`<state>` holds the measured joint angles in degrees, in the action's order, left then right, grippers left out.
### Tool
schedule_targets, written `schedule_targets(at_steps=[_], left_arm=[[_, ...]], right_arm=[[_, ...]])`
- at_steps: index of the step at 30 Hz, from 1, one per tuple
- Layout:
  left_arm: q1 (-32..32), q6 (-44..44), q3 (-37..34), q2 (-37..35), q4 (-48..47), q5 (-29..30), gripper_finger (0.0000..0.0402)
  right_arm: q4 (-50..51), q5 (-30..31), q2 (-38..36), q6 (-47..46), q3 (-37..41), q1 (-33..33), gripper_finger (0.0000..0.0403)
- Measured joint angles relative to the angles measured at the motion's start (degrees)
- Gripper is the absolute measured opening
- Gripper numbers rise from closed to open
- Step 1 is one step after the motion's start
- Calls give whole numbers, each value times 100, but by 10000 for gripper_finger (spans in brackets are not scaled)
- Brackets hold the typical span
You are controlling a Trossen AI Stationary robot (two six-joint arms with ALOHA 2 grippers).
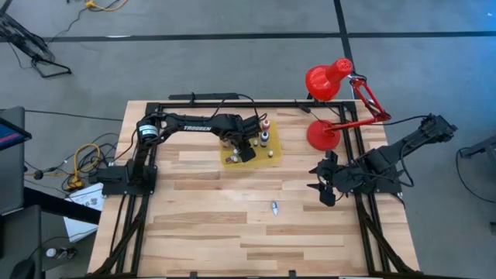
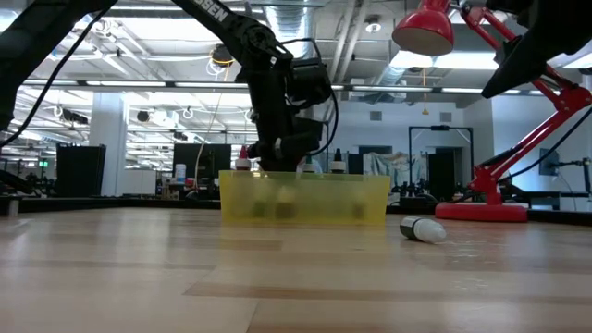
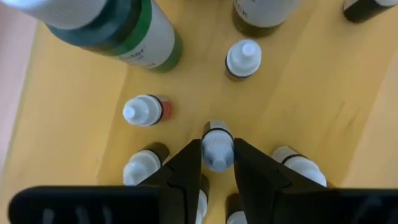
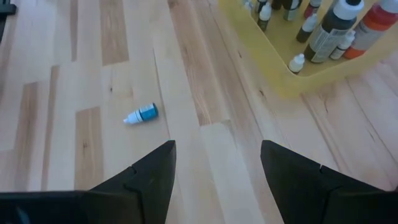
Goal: Pick & Place food coloring
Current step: Put the small white food coloring in the bin
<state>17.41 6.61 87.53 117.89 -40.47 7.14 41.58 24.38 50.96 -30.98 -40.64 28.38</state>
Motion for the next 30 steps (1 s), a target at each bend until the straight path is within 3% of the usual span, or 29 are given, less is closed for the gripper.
schedule_targets(at_steps=[15, 23, 30], left_arm=[[0, 365, 60, 0, -99, 103, 145], [-121, 374, 1288, 0, -1415, 20, 174], [-458, 790, 2253, -7, -2651, -1247, 170]], right_arm=[[2, -17, 0, -4, 0, 0, 225], [0, -28, 0, -2, 0, 0, 225], [-92, 5, 7, 947, 24, 52, 225]])
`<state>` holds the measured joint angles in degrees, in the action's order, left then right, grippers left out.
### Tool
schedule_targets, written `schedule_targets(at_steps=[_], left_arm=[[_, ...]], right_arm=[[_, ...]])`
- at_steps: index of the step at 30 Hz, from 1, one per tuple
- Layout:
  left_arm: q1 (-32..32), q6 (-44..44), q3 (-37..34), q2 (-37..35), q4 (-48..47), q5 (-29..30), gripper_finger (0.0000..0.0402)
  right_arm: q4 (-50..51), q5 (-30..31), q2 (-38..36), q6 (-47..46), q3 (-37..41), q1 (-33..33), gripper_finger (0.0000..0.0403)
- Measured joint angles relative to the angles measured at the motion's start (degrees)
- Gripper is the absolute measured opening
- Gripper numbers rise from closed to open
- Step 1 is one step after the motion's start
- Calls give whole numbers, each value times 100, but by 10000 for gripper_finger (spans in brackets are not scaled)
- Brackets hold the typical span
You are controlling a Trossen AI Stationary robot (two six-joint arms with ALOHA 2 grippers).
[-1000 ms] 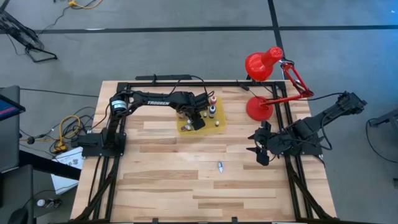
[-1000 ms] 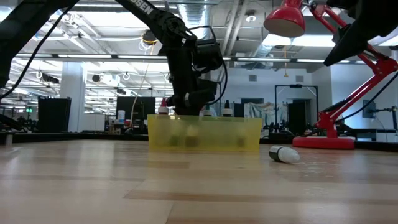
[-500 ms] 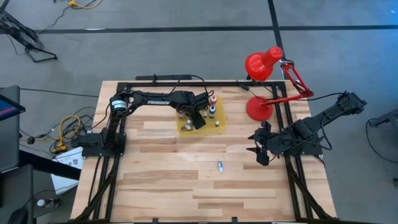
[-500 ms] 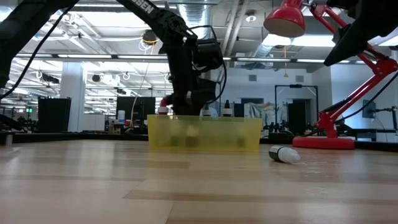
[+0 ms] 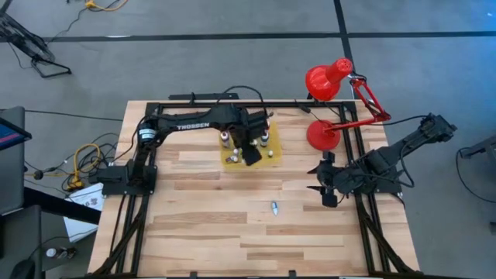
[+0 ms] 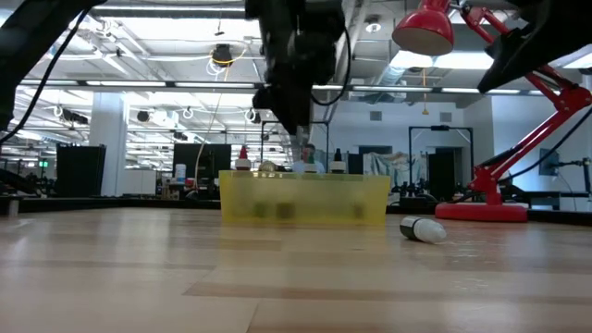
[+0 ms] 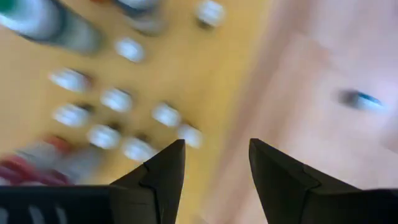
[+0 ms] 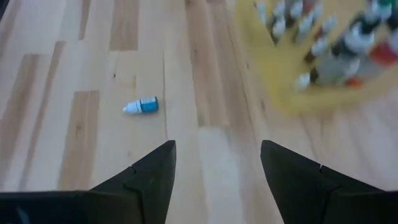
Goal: Pick & Place food coloring
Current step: Put the small white food coloring in the bin
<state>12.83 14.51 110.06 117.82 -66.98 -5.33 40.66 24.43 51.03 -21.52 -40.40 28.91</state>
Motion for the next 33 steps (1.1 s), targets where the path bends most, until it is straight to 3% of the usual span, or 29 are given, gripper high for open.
schedule_targets(at_steps=[5, 11, 16, 23, 33], left_arm=[[-489, 418, 265, 2, -737, -605, 169], [-1259, 890, 352, 2, -1230, -639, 169], [-1876, 1380, 352, 2, -1342, -592, 168], [-2506, 1906, 352, 4, -1444, -354, 168], [-2874, 2414, 352, 4, -2323, 323, 168]], right_arm=[[-1005, 100, 26, 1304, 380, -52, 225], [-2109, 96, 470, 3443, 780, -142, 225], [-2872, 96, 1256, 4802, 861, -266, 225], [-3268, 24, 2483, 5861, 726, -482, 222], [-3242, -1345, 3835, 6690, -233, -747, 174]])
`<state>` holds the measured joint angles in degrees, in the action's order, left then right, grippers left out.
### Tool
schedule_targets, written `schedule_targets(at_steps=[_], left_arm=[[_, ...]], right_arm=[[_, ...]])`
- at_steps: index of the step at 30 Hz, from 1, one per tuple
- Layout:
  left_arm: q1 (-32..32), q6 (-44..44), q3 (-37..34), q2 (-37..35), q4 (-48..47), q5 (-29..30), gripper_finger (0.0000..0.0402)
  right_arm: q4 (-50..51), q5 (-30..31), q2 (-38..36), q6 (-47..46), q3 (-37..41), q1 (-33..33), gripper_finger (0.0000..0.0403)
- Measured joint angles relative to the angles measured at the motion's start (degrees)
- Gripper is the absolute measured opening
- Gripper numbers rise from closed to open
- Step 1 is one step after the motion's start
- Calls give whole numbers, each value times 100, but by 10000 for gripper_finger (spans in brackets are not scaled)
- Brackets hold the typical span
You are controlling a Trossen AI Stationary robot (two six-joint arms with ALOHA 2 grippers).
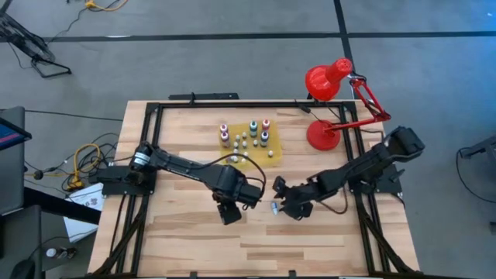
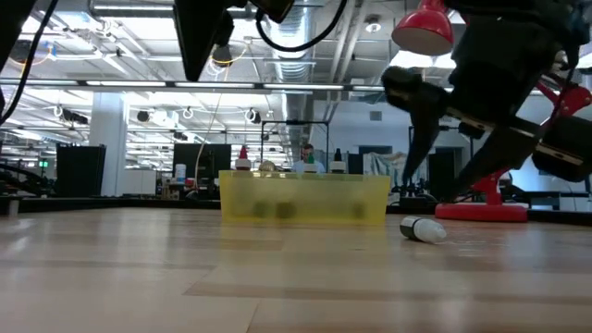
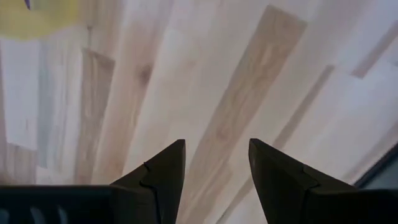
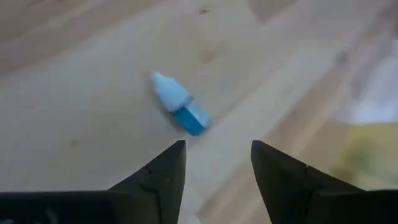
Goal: Pick & Place food coloring
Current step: Put the small white food coloring in the bin
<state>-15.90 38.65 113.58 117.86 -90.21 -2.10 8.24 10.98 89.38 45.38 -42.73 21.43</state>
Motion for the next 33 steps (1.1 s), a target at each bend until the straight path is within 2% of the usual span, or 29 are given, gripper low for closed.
schedule_targets(at_steps=[3, 12, 20, 23, 28, 33], left_arm=[[-38, 24, 0, 0, 22, 108, 168], [-131, -41, 0, -5, 21, 131, 168], [-178, 59, 0, -59, 19, 128, 168], [-179, 112, 0, -59, 19, 130, 168], [-181, 130, 0, -59, 18, 135, 168], [-181, 164, 0, -59, 21, 139, 168]], right_arm=[[282, -245, 377, 22, -326, -26, 160], [719, -271, 1148, 761, -897, -24, 141], [848, -351, 1275, 1058, -1035, -22, 140], [927, -424, 1222, 817, -1033, -11, 140], [1094, -912, 1226, -65, -1036, -20, 139], [1189, -1023, 1284, -702, -1050, -39, 120]])
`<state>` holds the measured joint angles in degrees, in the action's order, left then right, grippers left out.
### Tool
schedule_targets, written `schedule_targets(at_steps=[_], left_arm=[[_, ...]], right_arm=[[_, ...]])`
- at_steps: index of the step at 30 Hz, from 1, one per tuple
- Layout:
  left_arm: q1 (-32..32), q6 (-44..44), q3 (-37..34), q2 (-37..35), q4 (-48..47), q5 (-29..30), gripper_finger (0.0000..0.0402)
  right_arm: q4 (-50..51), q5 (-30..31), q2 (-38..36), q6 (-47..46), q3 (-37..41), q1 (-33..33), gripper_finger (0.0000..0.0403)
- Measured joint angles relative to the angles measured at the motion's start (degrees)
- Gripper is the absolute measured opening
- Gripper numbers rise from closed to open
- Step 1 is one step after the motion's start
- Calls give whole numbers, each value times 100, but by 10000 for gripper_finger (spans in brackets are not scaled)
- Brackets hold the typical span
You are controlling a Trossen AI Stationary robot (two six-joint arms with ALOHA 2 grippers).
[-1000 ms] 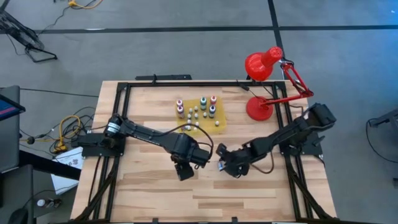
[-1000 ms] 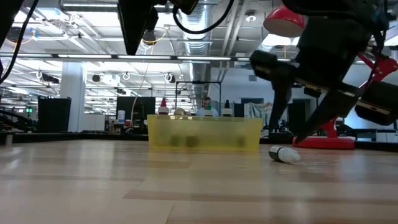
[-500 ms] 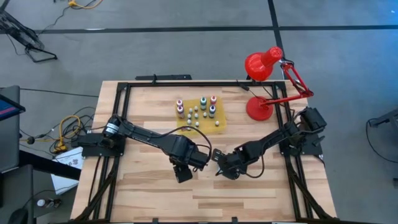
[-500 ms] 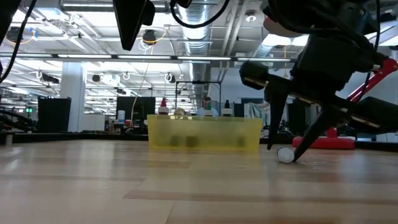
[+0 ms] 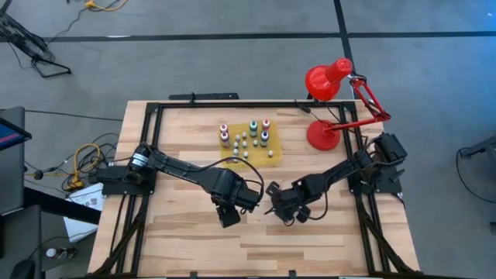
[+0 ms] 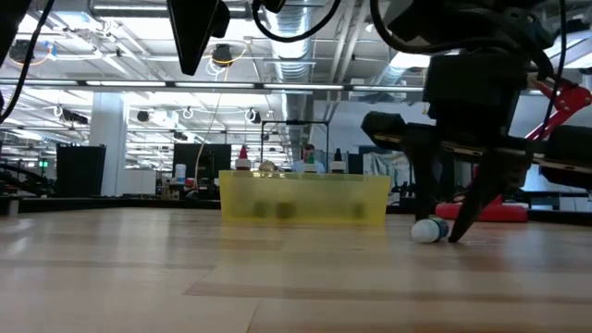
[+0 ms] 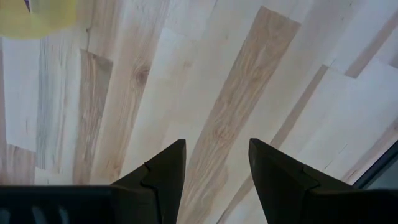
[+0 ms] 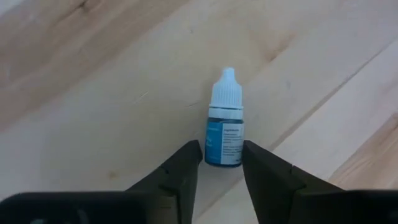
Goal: Pick & Place food coloring
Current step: Put the small white food coloring in the bin
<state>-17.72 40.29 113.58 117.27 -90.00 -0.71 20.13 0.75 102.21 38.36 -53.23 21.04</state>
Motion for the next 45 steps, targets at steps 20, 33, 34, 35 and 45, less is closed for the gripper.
schedule_targets(at_steps=[20, 33, 34, 35, 45], left_arm=[[0, 9, 0, -2, -2, 422, 168], [35, 155, 0, -5, 106, 1094, 169], [42, 167, 0, -7, 186, 1220, 169], [49, 170, 0, -7, 297, 1363, 169], [70, -2491, 0, -7, 3766, 2740, 169]], right_arm=[[-190, -424, 7, -2060, 28, -165, 85], [1572, -434, -1781, -2886, 48, -99, 56], [1688, -431, -2026, -3000, 48, -74, 59], [1767, -421, -2252, -3119, 44, -66, 60], [2078, -46, -4019, -4008, 35, 269, 56]])
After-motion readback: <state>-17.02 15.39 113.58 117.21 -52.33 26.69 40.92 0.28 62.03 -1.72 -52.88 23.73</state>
